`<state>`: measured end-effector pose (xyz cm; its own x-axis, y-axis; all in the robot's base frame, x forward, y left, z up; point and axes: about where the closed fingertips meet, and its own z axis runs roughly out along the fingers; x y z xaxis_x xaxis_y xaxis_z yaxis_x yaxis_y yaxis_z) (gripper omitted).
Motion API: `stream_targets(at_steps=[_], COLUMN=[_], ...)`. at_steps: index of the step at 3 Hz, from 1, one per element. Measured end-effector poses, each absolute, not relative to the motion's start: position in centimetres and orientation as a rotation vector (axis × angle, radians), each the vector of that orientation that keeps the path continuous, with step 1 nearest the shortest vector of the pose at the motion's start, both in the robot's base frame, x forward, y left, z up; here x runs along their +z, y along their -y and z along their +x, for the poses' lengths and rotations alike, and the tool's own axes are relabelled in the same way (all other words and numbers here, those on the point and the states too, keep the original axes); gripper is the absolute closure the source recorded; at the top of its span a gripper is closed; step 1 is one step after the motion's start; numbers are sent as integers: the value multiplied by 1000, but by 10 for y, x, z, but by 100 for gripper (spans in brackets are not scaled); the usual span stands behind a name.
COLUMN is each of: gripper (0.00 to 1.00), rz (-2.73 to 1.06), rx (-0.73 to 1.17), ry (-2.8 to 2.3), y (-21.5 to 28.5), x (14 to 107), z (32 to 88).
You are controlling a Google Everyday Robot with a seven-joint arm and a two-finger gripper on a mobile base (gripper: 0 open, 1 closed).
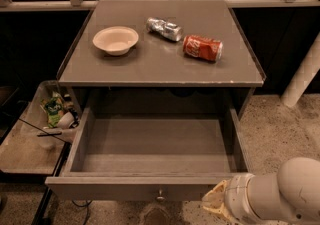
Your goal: Close top drawer
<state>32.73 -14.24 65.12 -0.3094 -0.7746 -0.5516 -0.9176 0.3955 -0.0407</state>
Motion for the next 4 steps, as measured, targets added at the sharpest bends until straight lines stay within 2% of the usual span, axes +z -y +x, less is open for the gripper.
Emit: stream_targets(at_steps=[1, 2, 3, 4], gripper=[12, 0, 18, 42], rz=[-1445, -1452, -1452, -1452], rx=[387, 364, 364, 400], ry=[-2167, -2148, -2148, -2094], y=[142, 141, 141, 136], x=[651, 652, 652, 650], z=[327, 333, 331, 364])
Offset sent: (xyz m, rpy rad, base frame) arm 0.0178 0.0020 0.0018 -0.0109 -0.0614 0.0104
